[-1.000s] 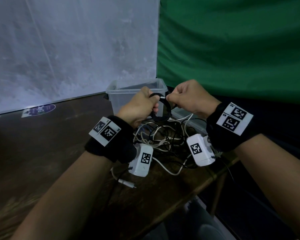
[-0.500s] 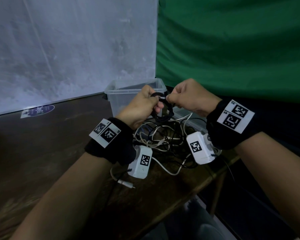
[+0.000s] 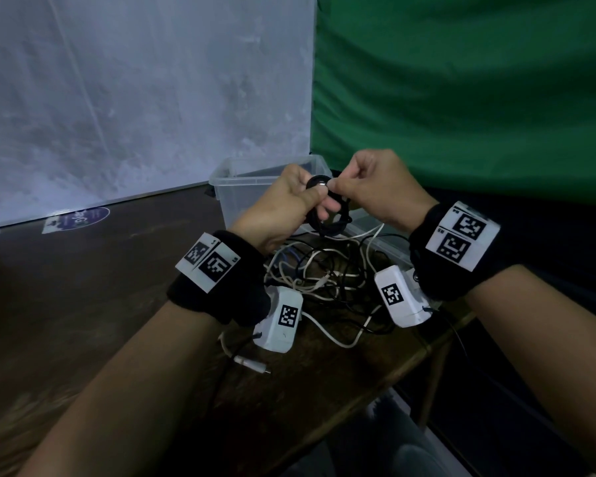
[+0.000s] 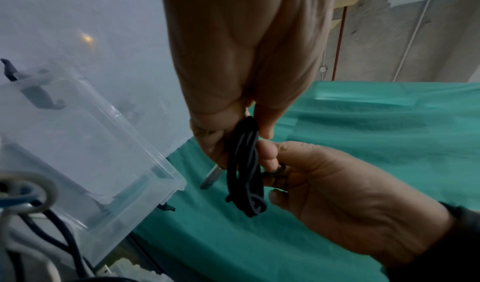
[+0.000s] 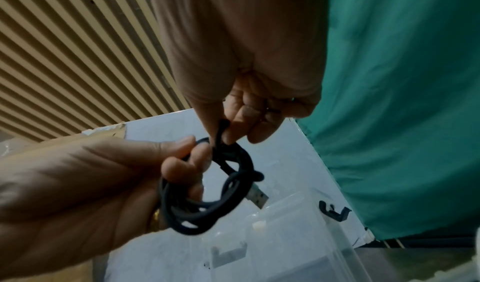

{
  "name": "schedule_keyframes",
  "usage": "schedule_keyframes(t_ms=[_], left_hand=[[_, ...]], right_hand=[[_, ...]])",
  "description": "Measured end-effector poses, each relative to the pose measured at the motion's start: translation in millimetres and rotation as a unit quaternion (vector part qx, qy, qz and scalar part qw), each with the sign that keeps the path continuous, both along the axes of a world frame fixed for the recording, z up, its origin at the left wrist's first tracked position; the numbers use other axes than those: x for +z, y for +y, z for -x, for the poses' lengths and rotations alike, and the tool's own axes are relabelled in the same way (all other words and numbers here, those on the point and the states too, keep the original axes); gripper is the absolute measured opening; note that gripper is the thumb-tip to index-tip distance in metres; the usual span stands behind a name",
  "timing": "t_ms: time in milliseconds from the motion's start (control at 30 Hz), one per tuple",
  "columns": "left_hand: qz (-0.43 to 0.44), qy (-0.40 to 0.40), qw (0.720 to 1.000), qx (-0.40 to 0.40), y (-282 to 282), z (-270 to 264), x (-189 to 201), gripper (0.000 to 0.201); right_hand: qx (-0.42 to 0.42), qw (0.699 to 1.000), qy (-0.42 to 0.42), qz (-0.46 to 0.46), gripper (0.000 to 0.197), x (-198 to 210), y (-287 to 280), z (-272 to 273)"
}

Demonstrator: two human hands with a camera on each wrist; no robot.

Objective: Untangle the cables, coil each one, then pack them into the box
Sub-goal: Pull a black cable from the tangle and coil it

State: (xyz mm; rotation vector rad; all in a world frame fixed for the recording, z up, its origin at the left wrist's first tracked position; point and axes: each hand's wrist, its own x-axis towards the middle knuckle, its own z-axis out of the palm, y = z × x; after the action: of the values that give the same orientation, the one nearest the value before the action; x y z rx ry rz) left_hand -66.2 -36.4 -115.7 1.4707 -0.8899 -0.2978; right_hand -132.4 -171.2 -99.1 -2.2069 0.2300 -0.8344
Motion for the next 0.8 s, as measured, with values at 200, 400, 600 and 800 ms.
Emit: schedule_keyframes(t_ms=[200, 400, 600, 800], left_hand=[[0.059, 0.06, 0.996, -0.037, 3.1, 2.3, 4.5, 0.016], [0.13, 0.136, 0.981, -0.044, 8.0, -1.4, 11.4, 0.015], [0.101, 0.112, 0.986, -0.068, 8.9, -0.7, 9.6, 0.016], [0.063, 0.08, 0.991, -0.091, 12.9, -2.0, 9.4, 0.016]], right_hand=[[0.075, 0.994, -0.054, -0.056, 0.022, -2.9, 3.1, 0.9], [0.192, 0.967, -0.041, -0.16, 0.019, -3.5, 0.7, 7.0], [0.146, 0.966, -0.073, -0.198, 0.025, -4.7, 3.2, 2.9], [0.15, 0.97, 0.016, -0.191, 0.011, -3.9, 1.7, 3.0]])
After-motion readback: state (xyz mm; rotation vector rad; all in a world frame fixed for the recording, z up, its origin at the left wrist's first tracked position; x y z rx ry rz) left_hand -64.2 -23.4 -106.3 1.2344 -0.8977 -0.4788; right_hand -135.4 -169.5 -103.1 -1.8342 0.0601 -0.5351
